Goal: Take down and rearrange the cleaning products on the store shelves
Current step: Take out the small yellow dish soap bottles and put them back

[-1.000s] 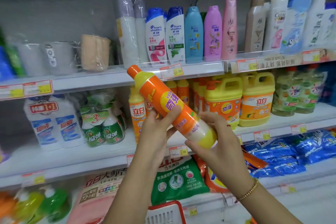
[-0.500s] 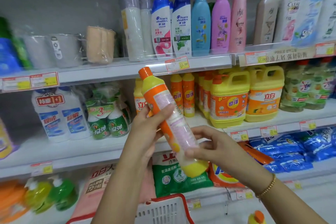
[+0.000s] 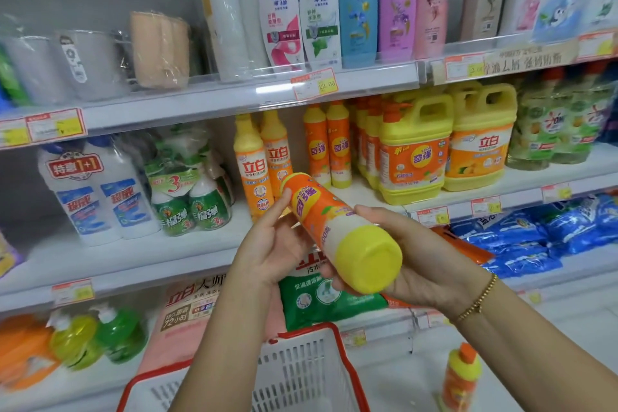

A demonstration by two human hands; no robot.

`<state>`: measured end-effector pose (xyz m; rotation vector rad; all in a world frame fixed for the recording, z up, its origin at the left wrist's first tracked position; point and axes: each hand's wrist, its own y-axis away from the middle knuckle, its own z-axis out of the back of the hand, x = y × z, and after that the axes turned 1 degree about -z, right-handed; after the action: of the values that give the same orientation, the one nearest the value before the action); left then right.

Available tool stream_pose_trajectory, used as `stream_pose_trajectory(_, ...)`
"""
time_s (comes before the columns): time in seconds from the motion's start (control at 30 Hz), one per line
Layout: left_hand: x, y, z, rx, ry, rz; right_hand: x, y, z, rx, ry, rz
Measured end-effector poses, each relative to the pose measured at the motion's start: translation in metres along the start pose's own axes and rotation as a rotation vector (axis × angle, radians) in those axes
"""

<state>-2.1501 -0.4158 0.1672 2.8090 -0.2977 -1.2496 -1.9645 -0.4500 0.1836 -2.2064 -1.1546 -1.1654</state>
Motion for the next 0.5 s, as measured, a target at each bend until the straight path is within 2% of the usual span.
stream_pose_trajectory(0.1, 0.007, -0.007, -0.002, -0.027, 0.035, -0.03, 0.004, 0.005, 0.011, -0.055, 0.165, -0.076)
stream_pose_trajectory(0.17, 0.007, -0.01, -0.004, -0.024, 0.024, -0.123, 0.014, 0.012, 0.017, -0.226, 0.494, -0.127)
stream_pose_trajectory(0.23, 0.009, -0.007, -0.01, 0.002, -0.169, -0.238, 0.028, 0.016, 0.019, -0.368, 0.788, -0.112)
stream_pose_trajectory(0.37, 0.036, -0.009, -0.017, -0.017, -0.817, -0.433, 0.046, 0.011, 0.03, -0.523, 1.016, 0.166)
stream_pose_trajectory(0.43, 0.059, -0.016, -0.015, 0.008, -0.925, -0.479, 0.046, 0.012, 0.039, -0.577, 1.22, 0.292)
stream_pose_trajectory(0.5, 0.081, -0.027, -0.01, 0.015, -0.929, -0.491, 0.039, 0.018, 0.051, -0.613, 1.337, 0.287)
